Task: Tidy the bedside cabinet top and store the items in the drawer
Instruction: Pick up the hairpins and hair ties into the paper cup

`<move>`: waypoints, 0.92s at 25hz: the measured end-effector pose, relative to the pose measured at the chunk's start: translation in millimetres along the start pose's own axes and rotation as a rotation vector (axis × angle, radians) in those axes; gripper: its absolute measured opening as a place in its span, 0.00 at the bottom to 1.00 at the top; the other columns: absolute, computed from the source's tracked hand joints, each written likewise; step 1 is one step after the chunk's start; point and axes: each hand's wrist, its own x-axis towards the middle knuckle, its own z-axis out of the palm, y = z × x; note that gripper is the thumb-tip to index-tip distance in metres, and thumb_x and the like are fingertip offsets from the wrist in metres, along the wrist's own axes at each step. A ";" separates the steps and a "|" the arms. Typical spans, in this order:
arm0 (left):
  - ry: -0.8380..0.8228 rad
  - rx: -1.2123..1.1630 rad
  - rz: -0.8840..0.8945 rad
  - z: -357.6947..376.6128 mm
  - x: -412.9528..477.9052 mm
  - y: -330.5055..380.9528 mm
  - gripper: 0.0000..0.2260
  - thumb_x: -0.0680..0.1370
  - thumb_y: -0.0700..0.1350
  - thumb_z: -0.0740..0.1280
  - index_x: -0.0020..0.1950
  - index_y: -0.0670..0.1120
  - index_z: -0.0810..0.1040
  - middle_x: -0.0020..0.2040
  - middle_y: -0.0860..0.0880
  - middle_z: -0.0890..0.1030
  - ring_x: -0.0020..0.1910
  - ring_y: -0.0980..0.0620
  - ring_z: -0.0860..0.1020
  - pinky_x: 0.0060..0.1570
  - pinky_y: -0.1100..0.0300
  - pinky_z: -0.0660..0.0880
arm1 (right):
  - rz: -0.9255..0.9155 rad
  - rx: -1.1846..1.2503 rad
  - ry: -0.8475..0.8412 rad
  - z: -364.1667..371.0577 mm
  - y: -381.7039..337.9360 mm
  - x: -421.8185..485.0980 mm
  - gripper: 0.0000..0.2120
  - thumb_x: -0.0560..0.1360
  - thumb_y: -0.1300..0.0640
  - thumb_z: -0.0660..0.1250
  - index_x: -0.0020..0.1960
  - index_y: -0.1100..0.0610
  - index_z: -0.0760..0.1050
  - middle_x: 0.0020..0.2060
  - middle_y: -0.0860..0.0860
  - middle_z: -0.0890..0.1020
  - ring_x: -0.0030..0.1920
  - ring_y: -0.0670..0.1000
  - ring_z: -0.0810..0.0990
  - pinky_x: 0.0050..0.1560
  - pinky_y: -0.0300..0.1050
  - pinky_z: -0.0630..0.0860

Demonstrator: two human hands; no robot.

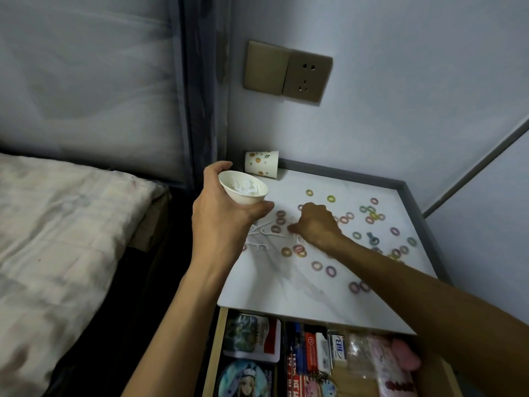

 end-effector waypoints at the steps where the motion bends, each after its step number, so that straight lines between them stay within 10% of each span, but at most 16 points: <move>1: 0.001 -0.002 0.000 -0.7 -0.4 0.5 0.37 0.63 0.44 0.81 0.69 0.53 0.69 0.58 0.52 0.77 0.55 0.53 0.76 0.35 0.76 0.71 | 0.006 -0.038 0.018 0.5 -1.2 -1.4 0.17 0.74 0.50 0.72 0.57 0.61 0.76 0.52 0.57 0.82 0.50 0.57 0.81 0.45 0.46 0.76; 6: -0.001 -0.007 0.001 -5.3 -1.1 1.8 0.36 0.64 0.43 0.81 0.69 0.52 0.69 0.56 0.52 0.76 0.54 0.53 0.75 0.26 0.75 0.70 | -0.020 -0.334 0.087 0.2 -7.4 -10.2 0.10 0.75 0.61 0.68 0.57 0.59 0.77 0.52 0.56 0.82 0.51 0.57 0.81 0.45 0.44 0.71; 10: 0.022 0.018 0.012 -9.8 -0.8 0.6 0.36 0.63 0.46 0.81 0.68 0.52 0.69 0.55 0.54 0.76 0.54 0.54 0.76 0.41 0.71 0.71 | -0.155 -0.529 0.094 2.1 -7.1 -18.4 0.11 0.71 0.66 0.67 0.53 0.59 0.77 0.52 0.55 0.81 0.55 0.57 0.79 0.54 0.45 0.69; 23: 0.050 0.041 0.031 -14.6 -0.4 -0.1 0.37 0.63 0.47 0.81 0.69 0.51 0.69 0.56 0.54 0.76 0.56 0.53 0.75 0.52 0.61 0.74 | -0.725 -0.339 0.191 26.9 3.3 -13.6 0.05 0.73 0.63 0.71 0.49 0.57 0.79 0.46 0.55 0.81 0.43 0.54 0.79 0.41 0.47 0.75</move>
